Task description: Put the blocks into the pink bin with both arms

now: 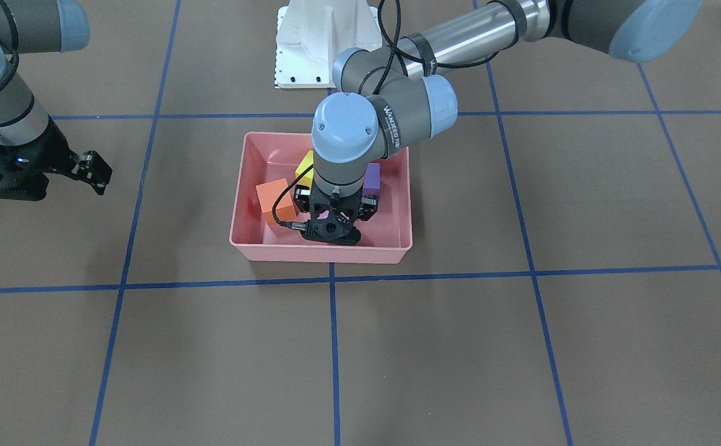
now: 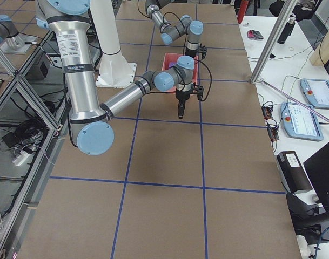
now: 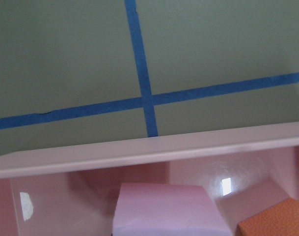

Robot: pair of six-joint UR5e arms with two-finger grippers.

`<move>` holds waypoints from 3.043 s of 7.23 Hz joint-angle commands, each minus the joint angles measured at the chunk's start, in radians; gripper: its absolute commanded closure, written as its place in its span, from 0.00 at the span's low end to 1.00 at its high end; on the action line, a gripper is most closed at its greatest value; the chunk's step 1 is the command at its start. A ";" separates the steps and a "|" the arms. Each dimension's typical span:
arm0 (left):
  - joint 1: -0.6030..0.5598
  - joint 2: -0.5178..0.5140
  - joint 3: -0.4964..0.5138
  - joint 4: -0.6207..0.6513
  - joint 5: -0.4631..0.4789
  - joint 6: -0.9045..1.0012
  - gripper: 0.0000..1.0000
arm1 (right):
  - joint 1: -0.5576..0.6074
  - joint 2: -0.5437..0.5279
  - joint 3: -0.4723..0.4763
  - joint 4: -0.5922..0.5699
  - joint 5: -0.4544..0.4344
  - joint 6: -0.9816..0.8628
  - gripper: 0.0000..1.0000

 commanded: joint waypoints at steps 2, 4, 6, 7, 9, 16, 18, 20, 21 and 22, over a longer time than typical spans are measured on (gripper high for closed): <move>0.000 0.000 0.023 -0.045 -0.001 0.003 0.01 | 0.019 0.000 0.000 0.000 0.030 -0.004 0.01; -0.032 0.017 -0.076 -0.031 -0.008 0.003 0.01 | 0.036 -0.019 -0.002 0.000 0.037 -0.038 0.01; -0.121 0.203 -0.380 0.071 -0.091 0.038 0.01 | 0.072 -0.032 -0.002 0.000 0.062 -0.070 0.01; -0.178 0.383 -0.555 0.075 -0.123 0.122 0.01 | 0.132 -0.048 -0.006 0.000 0.117 -0.128 0.01; -0.380 0.686 -0.713 0.073 -0.238 0.429 0.01 | 0.300 -0.094 -0.049 0.000 0.252 -0.327 0.01; -0.907 0.994 -0.439 0.070 -0.285 1.062 0.01 | 0.513 -0.164 -0.153 0.002 0.339 -0.633 0.01; -0.908 1.017 -0.456 0.076 -0.283 0.963 0.01 | 0.518 -0.158 -0.161 0.002 0.331 -0.630 0.01; -0.905 1.049 -0.471 0.061 -0.260 0.880 0.01 | 0.518 -0.161 -0.182 0.002 0.328 -0.632 0.01; -0.904 1.066 -0.480 0.041 -0.262 0.880 0.01 | 0.518 -0.155 -0.201 0.002 0.327 -0.632 0.01; -0.905 1.069 -0.474 0.016 -0.260 0.879 0.01 | 0.518 -0.166 -0.213 0.003 0.322 -0.633 0.01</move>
